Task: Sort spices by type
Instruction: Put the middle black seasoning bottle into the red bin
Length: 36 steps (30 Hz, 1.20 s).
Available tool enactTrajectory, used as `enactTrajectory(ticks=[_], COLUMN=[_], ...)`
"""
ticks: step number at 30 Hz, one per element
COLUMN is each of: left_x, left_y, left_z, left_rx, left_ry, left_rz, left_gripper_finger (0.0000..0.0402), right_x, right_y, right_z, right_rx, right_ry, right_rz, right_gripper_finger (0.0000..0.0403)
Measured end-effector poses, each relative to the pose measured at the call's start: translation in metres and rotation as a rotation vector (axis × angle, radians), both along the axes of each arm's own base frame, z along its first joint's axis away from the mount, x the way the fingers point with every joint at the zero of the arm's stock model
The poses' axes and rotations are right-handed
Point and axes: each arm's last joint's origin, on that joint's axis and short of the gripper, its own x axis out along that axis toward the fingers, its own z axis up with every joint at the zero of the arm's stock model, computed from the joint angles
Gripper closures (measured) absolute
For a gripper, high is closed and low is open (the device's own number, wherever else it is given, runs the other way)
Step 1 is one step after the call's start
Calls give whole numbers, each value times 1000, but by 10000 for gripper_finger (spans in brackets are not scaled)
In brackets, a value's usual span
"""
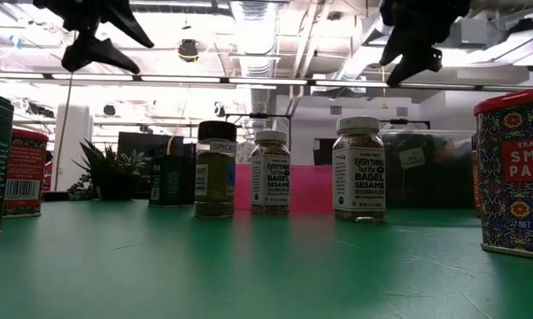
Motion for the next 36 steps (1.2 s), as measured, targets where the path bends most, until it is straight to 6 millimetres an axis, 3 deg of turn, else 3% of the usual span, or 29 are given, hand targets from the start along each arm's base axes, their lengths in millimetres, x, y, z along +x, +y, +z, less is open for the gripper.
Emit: enactTrajectory(ticks=[6,12,17,22,27,36], left_x=[7,14,19,26,31,33], left_y=[-1,1,5,9,13,18], left_z=[-1,26,52,66,66,62], left_rx=[-11,53,129,167,204,215], left_ry=[31,27,98,156,194,245], left_rz=[-20,-42,-55,-55,-52,-35], left_gripper_finger=[172,172,172,172,172,172], right_x=[-7,-9,-10,-13,-18,-20], right_y=[2,12,23,31,35,41], right_z=[-14,-29,-38,-40,-43,-71], right_rx=[55,69,65,162,134,121], right_ry=[182,379,502,558,610,641], right_rz=[-36,5,92,163,179,192], right_gripper_finger=[111,97,56,8,15,10])
